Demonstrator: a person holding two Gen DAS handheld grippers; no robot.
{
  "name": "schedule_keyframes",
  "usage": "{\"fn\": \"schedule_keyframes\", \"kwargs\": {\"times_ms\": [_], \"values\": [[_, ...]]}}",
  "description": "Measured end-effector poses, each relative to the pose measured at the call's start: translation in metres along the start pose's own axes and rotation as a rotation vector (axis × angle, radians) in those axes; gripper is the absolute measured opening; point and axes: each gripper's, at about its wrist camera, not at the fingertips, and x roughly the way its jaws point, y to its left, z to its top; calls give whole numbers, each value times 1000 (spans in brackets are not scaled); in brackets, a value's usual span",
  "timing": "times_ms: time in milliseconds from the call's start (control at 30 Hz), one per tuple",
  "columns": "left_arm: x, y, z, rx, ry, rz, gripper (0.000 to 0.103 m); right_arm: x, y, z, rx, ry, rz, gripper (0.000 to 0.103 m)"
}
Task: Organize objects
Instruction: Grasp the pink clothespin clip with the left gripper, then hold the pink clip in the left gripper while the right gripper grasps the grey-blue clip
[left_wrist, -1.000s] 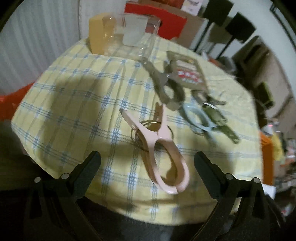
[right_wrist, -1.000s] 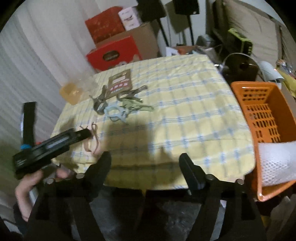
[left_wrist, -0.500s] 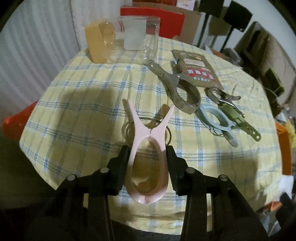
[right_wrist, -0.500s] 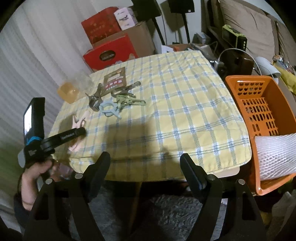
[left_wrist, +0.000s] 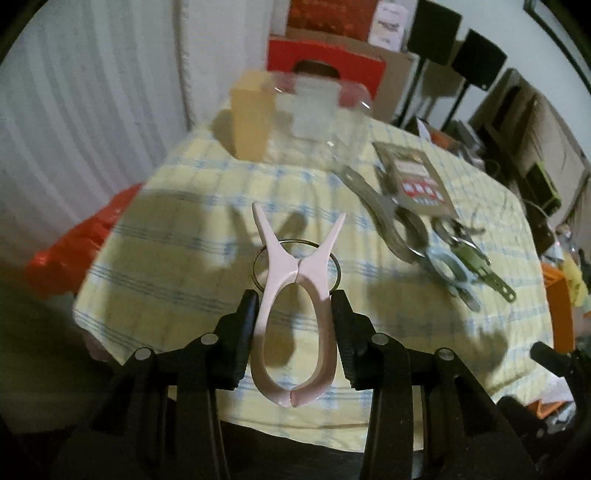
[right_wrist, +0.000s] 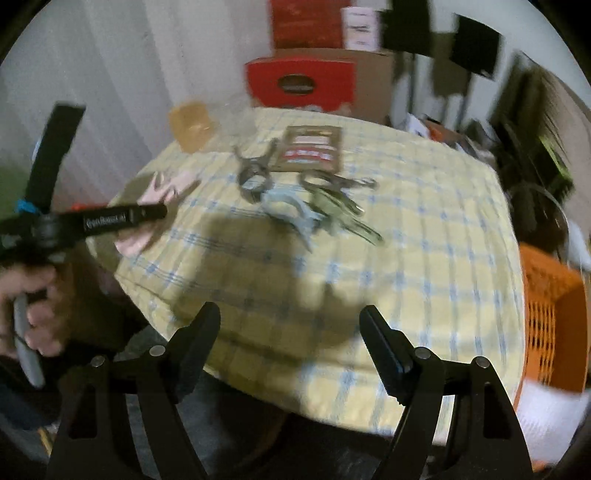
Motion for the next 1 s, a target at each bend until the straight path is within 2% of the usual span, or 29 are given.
{"fn": "schedule_keyframes", "kwargs": {"times_ms": [100, 167, 267, 633, 700, 833, 1000], "values": [[0, 9, 1, -40, 1, -22, 37, 19, 15, 16, -95, 48, 61, 81], [-1, 7, -1, -26, 3, -50, 37, 35, 19, 24, -134, 67, 25, 81], [-1, 5, -3, -13, -1, -48, 37, 54, 11, 35, -128, 86, 13, 81], [12, 35, 1, -89, 8, -40, 38, 62, -27, 69, -84, 46, -49, 82], [13, 39, 2, -95, 6, -33, 38, 68, -26, 77, -106, 59, -47, 82], [13, 45, 3, -107, 1, -26, 38, 82, -15, 90, -188, 138, -99, 83], [13, 47, 5, -111, 2, -34, 38, 97, -8, 93, -214, 177, -93, 83]]}}
